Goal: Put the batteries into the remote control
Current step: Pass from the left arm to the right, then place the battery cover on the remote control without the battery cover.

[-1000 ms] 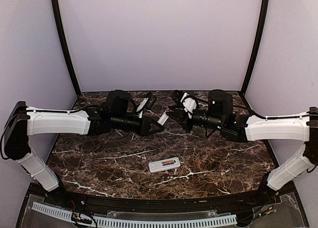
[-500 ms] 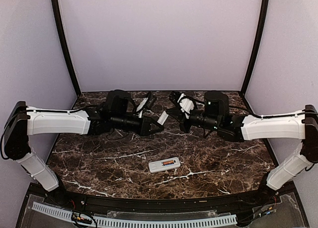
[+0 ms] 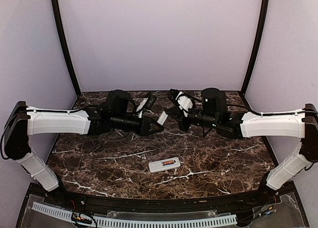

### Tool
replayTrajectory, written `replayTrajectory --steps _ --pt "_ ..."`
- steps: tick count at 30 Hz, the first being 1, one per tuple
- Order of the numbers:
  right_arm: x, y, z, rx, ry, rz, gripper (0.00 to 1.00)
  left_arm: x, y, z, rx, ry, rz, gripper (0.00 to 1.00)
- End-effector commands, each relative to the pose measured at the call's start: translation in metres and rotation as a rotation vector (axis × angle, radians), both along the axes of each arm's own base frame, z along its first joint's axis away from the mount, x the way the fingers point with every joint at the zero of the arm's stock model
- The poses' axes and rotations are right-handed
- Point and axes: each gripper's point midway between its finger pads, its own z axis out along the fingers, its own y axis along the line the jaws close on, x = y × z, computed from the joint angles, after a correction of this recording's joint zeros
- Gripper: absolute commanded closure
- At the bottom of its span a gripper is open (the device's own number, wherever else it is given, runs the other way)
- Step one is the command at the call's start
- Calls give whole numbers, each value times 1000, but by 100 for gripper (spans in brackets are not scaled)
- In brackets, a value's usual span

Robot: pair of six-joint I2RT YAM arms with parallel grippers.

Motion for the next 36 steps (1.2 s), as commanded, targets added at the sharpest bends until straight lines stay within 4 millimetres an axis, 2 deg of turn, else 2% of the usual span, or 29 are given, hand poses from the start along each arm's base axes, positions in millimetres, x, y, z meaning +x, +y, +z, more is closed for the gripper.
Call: replayTrajectory --steps 1,11,15,18,19,22,25,31,33,36 --pt "0 1 -4 7 78 -22 100 -4 -2 -3 4 8 -24 96" --pt "-11 -8 -18 25 184 -52 100 -2 -3 -23 45 44 -25 90" --pt "-11 -11 -25 17 216 -76 100 -2 -5 -25 45 49 -35 75" --pt "-9 -13 -28 12 231 -97 100 -3 -5 -25 46 45 -45 58" --pt "-8 -14 -29 8 240 -104 100 -4 -5 -26 51 46 -47 55" --pt "-6 -17 -37 -15 281 -136 100 -6 0 -29 79 22 -58 37" --pt "-6 -21 -46 -42 315 -164 100 -9 9 -34 120 -14 -60 26" --pt "-7 -27 -62 -60 416 -223 100 -18 18 -39 162 -60 -110 21" --pt "-5 -36 -77 -105 473 -290 100 -16 22 -36 172 -94 -97 21" --pt "-9 -42 -98 -130 604 -370 100 -2 36 -41 233 -149 3 21"
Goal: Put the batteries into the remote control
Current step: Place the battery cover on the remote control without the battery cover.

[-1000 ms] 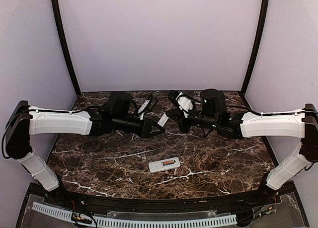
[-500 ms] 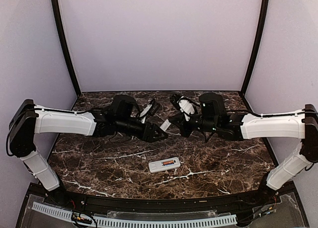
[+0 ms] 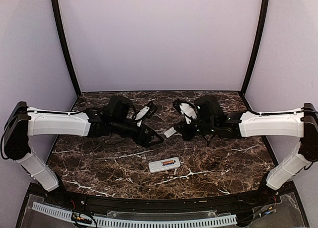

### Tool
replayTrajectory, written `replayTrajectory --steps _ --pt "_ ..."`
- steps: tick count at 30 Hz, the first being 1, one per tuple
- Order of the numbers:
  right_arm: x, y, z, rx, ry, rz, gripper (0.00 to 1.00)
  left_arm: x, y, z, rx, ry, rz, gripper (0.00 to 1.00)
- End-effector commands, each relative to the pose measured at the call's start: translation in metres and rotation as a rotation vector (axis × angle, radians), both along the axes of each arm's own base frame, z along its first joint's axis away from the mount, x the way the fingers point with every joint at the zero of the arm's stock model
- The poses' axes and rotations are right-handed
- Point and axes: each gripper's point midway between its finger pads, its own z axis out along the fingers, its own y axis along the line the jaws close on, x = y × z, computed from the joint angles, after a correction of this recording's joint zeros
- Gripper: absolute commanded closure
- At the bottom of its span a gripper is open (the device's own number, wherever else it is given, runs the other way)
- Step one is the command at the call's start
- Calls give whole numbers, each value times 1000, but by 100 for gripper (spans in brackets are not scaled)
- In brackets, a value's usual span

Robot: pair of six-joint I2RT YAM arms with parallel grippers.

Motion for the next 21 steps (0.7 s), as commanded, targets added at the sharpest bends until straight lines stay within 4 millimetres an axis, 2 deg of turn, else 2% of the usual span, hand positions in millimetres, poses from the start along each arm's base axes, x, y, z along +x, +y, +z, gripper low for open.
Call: replayTrajectory --steps 1,3,5,8,14,18,21 --pt "-6 -9 -32 -58 205 -143 100 10 29 -8 108 -87 101 21" --pt "-11 -13 -49 -95 296 -201 100 22 45 -21 183 -85 202 22" --pt "-16 -15 -57 -131 342 -246 100 30 60 -35 237 -70 286 22" --pt "-27 -15 -66 -197 356 -289 100 31 67 -39 228 -62 331 23" --pt "-53 -20 -87 -363 413 -353 100 32 81 -60 291 -33 390 23" --pt "-66 -13 -98 -406 445 -369 100 32 82 -61 299 -24 402 23" --pt "-68 -9 -104 -422 456 -380 100 33 83 -55 290 -39 405 23"
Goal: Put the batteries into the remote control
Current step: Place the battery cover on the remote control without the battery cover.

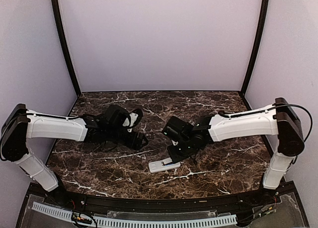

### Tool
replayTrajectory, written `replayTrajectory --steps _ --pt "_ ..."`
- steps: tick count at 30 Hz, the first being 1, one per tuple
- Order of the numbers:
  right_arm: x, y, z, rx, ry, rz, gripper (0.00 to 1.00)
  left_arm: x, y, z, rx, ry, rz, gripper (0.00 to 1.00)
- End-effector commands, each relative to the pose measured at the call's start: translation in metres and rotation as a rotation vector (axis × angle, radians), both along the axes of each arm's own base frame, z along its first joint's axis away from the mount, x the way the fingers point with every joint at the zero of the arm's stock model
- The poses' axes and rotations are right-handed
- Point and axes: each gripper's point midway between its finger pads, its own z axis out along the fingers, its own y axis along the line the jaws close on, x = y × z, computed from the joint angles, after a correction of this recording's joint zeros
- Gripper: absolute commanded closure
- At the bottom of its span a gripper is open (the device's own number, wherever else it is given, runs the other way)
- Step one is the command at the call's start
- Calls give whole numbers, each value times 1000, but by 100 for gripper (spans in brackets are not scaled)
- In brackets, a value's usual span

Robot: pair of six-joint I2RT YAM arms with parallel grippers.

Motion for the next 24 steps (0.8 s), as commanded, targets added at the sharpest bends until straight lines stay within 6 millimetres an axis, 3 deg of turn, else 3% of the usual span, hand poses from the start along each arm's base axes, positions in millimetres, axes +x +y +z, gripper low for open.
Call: replayTrajectory --steps 1,24 --pt "-4 -5 -8 -67 20 -61 100 -1 10 5 16 -10 29 23" --pt "-7 5 -15 -82 53 -78 100 -4 7 11 -6 -18 3 23"
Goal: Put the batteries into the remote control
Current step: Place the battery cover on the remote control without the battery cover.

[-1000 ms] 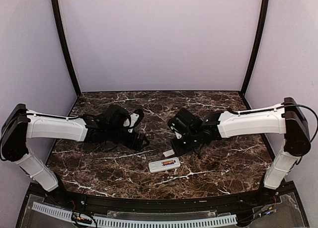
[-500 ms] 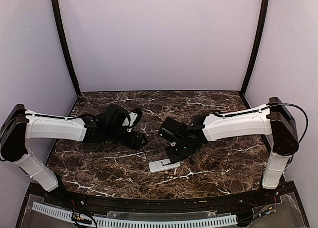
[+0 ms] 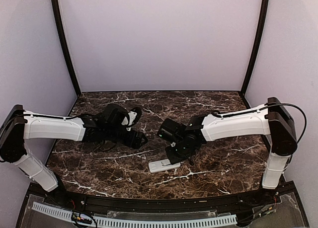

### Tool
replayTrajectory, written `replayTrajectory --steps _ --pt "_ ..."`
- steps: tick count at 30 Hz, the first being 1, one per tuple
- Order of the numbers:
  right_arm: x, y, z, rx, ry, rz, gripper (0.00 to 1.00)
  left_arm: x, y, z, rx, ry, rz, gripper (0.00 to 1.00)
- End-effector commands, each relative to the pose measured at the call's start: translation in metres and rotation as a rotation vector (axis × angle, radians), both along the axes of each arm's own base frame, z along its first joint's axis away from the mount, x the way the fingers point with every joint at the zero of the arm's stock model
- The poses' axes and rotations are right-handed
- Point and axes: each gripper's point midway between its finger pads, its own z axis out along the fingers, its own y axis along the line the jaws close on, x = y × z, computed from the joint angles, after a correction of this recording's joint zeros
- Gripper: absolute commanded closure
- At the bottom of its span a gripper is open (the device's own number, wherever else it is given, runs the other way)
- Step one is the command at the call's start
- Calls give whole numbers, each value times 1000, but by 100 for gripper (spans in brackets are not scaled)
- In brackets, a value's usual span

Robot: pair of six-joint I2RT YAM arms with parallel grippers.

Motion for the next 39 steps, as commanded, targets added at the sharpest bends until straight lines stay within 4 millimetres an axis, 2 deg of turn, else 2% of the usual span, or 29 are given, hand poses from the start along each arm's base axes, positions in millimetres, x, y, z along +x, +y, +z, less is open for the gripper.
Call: replayTrajectory --steps 1,25,32,39 --pt "-2 4 -3 -13 3 -4 100 -5 3 2 -1 -1 -11 23" --pt "0 -1 -7 -76 15 -29 97 -7 1 4 -13 -2 -27 23" --pt "2 -3 0 -73 -10 -52 100 -6 1 4 -9 -6 -31 23" --pt "3 -4 3 -81 -15 -60 97 -6 0 7 -13 -16 -41 23"
